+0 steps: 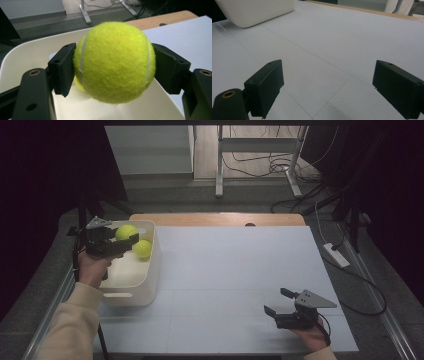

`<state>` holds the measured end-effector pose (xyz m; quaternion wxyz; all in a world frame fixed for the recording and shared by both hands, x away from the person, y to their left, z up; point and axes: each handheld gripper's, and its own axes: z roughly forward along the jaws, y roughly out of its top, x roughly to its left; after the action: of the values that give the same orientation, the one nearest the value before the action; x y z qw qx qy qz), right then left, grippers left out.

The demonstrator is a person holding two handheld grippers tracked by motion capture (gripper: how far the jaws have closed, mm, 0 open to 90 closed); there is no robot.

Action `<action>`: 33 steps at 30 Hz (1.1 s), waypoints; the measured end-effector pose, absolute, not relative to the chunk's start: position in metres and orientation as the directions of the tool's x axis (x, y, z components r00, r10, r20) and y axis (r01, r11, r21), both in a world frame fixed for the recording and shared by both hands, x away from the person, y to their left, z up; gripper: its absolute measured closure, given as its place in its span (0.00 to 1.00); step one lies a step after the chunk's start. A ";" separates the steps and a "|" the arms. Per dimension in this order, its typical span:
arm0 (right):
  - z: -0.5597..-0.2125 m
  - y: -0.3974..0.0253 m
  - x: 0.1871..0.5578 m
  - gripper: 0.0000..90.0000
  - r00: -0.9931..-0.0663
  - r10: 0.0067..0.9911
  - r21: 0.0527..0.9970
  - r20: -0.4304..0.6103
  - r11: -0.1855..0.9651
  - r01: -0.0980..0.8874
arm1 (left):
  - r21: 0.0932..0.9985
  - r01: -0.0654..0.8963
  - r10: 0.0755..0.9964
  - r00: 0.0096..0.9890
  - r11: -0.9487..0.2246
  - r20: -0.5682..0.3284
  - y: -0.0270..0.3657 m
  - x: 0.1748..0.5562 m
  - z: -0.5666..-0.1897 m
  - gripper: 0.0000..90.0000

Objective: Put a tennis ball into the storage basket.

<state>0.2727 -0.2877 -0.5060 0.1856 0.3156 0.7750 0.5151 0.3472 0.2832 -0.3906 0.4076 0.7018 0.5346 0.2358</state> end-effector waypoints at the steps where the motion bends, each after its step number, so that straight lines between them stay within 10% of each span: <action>1: -0.506 -0.288 0.273 0.11 -0.732 0.681 0.915 0.037 0.271 0.298 | 0.819 0.565 0.942 0.319 -0.101 -0.104 0.284 0.347 -0.391 0.29; 33: -0.506 -0.287 0.273 0.11 -0.738 0.674 0.916 0.035 0.274 0.293 | 0.830 0.553 0.941 0.314 -0.075 -0.124 0.283 0.340 -0.389 0.12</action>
<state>0.2728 -0.2872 -0.5063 0.1846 0.3115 0.7763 0.5159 0.3403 0.2829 -0.3894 0.4169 0.6951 0.5374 0.2328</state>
